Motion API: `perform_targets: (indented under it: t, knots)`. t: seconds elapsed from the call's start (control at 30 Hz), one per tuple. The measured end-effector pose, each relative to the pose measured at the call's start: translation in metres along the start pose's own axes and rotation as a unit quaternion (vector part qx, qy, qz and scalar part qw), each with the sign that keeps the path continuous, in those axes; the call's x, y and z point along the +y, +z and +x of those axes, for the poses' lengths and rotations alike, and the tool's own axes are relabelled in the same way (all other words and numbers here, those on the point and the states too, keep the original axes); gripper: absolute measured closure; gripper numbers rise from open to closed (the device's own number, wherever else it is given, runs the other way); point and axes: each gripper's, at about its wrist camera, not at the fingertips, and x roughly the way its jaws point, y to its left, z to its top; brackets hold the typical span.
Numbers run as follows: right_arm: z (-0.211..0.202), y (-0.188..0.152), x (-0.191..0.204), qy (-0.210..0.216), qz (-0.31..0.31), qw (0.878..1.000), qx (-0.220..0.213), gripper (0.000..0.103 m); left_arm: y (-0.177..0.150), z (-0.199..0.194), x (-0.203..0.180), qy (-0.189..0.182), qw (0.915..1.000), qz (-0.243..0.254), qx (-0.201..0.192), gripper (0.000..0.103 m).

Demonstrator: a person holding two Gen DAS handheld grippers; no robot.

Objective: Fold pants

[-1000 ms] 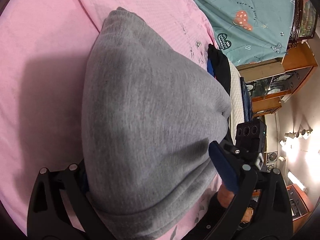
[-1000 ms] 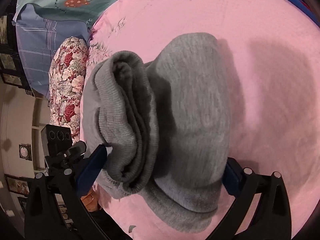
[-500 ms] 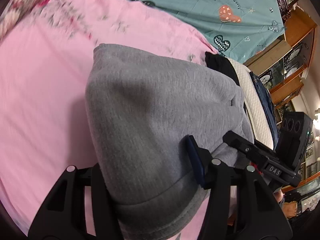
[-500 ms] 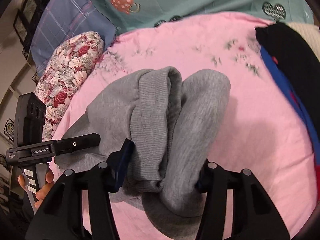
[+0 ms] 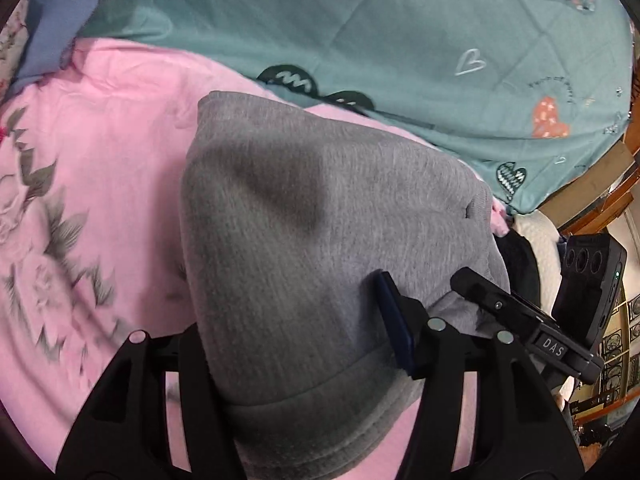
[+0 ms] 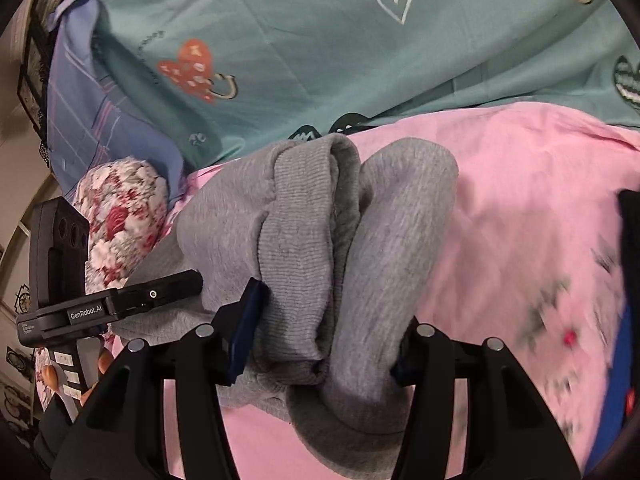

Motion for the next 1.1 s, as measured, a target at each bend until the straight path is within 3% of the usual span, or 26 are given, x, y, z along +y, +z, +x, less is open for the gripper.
perform_targets:
  t: [0.03, 0.07, 0.13, 0.17, 0.2, 0.27, 0.33, 0.43, 0.5, 0.6, 0.67, 0.8, 0.87, 0.97, 1.1]
  knots:
    - [0.013, 0.002, -0.007, 0.002, 0.0, 1.0, 0.005, 0.048, 0.002, 0.009, 0.007, -0.002, 1.0, -0.001, 0.007, 0.045]
    - [0.027, 0.002, -0.015, 0.002, 0.003, 1.0, 0.013, 0.045, 0.002, 0.015, 0.013, -0.009, 0.9999, 0.002, 0.008, 0.035]
    - [0.039, -0.002, -0.03, 0.013, 0.023, 1.0, 0.012, 0.027, 0.004, 0.02, 0.016, -0.007, 0.9998, 0.015, -0.006, 0.015]
    - [0.043, -0.004, -0.038, 0.021, 0.039, 0.999, 0.016, 0.01, 0.003, 0.021, 0.019, 0.004, 0.9997, 0.02, -0.012, 0.005]
    - [0.047, -0.006, -0.044, 0.027, 0.055, 0.998, 0.023, 0.002, 0.002, 0.022, 0.022, 0.01, 0.9997, 0.018, -0.015, 0.005]
    - [0.047, -0.008, -0.051, 0.043, 0.076, 0.996, 0.032, 0.002, 0.001, 0.016, 0.026, 0.019, 0.9997, 0.006, -0.012, 0.005]
    - [0.03, -0.005, -0.045, 0.024, 0.069, 0.997, 0.022, 0.002, -0.006, -0.007, 0.022, 0.059, 0.9975, 0.012, -0.036, 0.005]
    - [-0.019, 0.003, -0.024, 0.009, 0.057, 0.998, -0.019, 0.002, -0.02, -0.051, -0.004, 0.118, 0.989, 0.039, -0.081, 0.005]
    - [-0.063, 0.004, 0.0, -0.029, 0.042, 0.997, -0.064, 0.002, -0.031, -0.085, -0.029, 0.148, 0.9808, 0.056, -0.113, 0.005]
    - [-0.112, -0.005, 0.031, -0.052, 0.032, 0.994, -0.094, 0.001, -0.058, -0.133, -0.068, 0.164, 0.9724, 0.073, -0.15, 0.002]
    - [-0.141, -0.019, 0.054, -0.067, 0.018, 0.992, -0.101, 0.001, -0.081, -0.162, -0.095, 0.167, 0.9671, 0.088, -0.17, 0.002]
    - [-0.186, -0.055, 0.087, -0.094, -0.012, 0.988, -0.12, 0.001, -0.129, -0.2, -0.133, 0.212, 0.951, 0.117, -0.192, 0.002]
    - [-0.201, -0.079, 0.096, -0.112, -0.023, 0.985, -0.13, 0.001, -0.154, -0.209, -0.14, 0.208, 0.9505, 0.117, -0.199, 0.002]
    - [-0.211, -0.12, 0.093, -0.131, -0.026, 0.98, -0.147, 0.001, -0.181, -0.21, -0.137, 0.209, 0.9482, 0.101, -0.217, 0.002]
    - [-0.204, -0.171, 0.082, -0.157, -0.042, 0.969, -0.186, 0.001, -0.214, -0.184, -0.125, 0.228, 0.9406, 0.107, -0.228, 0.002]
